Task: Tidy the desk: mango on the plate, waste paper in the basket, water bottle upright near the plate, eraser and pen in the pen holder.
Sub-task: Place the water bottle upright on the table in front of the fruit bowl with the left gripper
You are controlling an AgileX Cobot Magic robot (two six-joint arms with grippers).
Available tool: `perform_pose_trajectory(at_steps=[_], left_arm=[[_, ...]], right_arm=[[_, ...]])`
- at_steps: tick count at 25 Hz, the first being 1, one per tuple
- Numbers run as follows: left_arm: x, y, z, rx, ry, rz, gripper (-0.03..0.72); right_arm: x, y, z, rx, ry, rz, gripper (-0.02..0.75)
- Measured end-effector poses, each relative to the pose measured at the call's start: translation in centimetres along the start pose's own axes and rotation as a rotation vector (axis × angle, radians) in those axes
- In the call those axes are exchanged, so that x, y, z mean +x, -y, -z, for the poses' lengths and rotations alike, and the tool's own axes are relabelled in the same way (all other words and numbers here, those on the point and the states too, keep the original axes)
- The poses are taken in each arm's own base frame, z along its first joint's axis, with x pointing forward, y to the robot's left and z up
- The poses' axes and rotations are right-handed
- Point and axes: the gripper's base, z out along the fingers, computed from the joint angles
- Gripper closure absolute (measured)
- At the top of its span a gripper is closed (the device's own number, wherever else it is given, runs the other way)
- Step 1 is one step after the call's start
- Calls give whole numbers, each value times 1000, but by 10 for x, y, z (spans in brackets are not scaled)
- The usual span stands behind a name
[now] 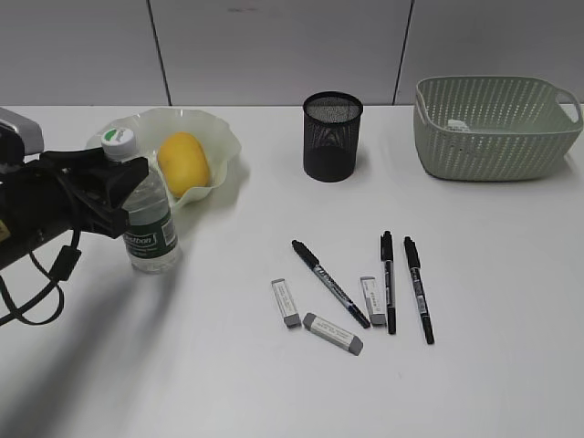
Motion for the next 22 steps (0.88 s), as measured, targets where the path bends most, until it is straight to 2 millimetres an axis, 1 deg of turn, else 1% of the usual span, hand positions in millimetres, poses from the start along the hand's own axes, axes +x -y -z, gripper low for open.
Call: perform_pose_trajectory(at_steps=[5,6,8,10,11,13,15,18,20,21,22], left_arm=[[0,1,0,13,6,-4,371],[0,2,0,21,8,-8,338],[0,3,0,36,14,-14,237],[-3,4,0,44,32,-17,162],[-4,4,0,47,37,-19,139],[-9,5,2,50,57,-27,117],[-20,6,4,49,92,-35,109],[-43,6,14,23,115,-2,113],[-62,5,26,-24,63,12,137],[-69,4,32,-57,8,7,158],[-80,4,40,-90,-19,-7,185]], right_arm=[[0,0,0,0,0,0,449],[0,0,0,0,0,0,449],[0,0,0,0,0,0,449],[0,0,0,0,0,0,449],[0,0,0,0,0,0,449],[0,0,0,0,0,0,449],[0,0,0,0,0,0,449],[0,0,0,0,0,0,449],[0,0,0,0,0,0,449],[0,0,0,0,0,0,449],[0,0,0,0,0,0,449]])
